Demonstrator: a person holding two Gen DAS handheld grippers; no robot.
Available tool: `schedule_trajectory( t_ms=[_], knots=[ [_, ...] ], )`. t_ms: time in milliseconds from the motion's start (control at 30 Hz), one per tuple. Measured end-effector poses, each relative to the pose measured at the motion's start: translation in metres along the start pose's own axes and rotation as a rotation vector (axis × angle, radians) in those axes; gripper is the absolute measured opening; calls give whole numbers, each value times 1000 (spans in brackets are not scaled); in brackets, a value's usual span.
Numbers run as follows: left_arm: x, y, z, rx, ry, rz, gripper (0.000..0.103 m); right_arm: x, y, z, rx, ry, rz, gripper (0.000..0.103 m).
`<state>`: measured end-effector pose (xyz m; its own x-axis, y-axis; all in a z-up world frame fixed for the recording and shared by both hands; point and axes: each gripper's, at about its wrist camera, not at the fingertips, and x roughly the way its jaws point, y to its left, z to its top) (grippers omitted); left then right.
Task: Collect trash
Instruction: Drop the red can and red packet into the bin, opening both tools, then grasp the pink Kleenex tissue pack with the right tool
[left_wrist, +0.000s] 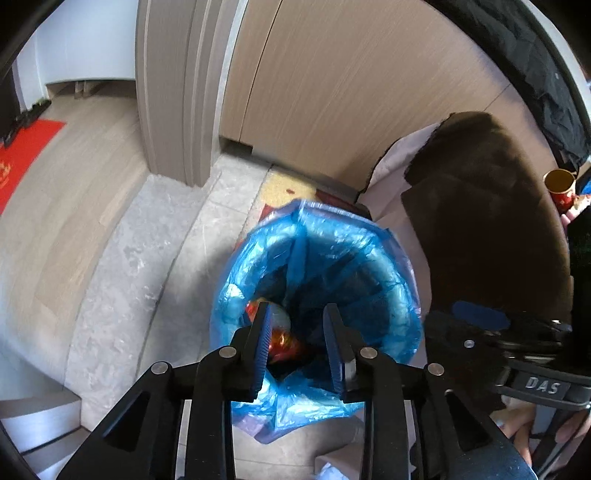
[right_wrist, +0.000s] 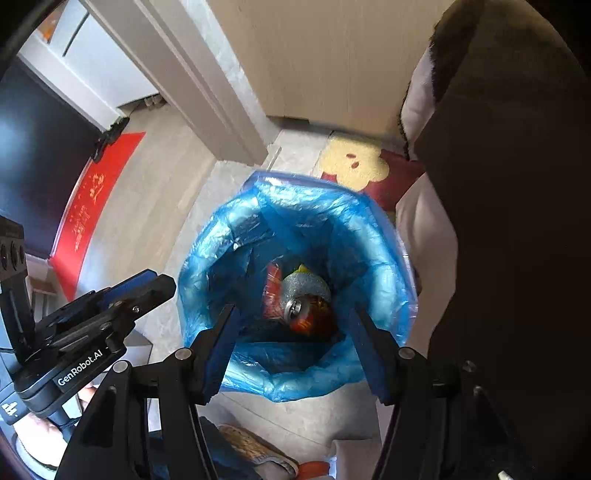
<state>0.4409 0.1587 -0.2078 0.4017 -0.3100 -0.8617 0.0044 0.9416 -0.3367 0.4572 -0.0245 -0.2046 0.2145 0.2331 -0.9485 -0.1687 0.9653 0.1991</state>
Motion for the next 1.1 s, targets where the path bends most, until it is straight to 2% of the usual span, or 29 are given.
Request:
schedule_trajectory(
  t_ms=[67,233,400,500,567,700,800,900,967,1100],
  knots=[
    [-13,-7,2,7,-16,1,30,-17,-1,-2,-8,-35,3,59],
    [-68,-48,10,71,-127,42,30,-86,-4,-10,-59,-182,-3,59],
    [-114,-123,9,161,-235,28,30,-180,-28,-28,-91,-398,-16,59],
    [-123,-178,1,246,-262,-13,30,-229,-51,-44,-124,-514,-54,61],
    [-123,-210,-5,278,-250,-53,31,-253,-70,-55,-138,-561,-103,63],
    [-109,-276,-20,274,-172,-185,31,-283,-124,-80,-107,-591,-228,63],
    [-95,-318,-35,284,-132,-222,31,-294,-175,-100,-31,-602,-299,63],
    [-80,-354,-48,288,-98,-221,31,-290,-226,-117,75,-575,-274,63],
    [-72,-367,-54,267,-85,-223,31,-279,-255,-124,145,-551,-226,63],
    [-61,-381,-59,225,-77,-190,31,-253,-285,-127,246,-507,-212,63]
  ],
)
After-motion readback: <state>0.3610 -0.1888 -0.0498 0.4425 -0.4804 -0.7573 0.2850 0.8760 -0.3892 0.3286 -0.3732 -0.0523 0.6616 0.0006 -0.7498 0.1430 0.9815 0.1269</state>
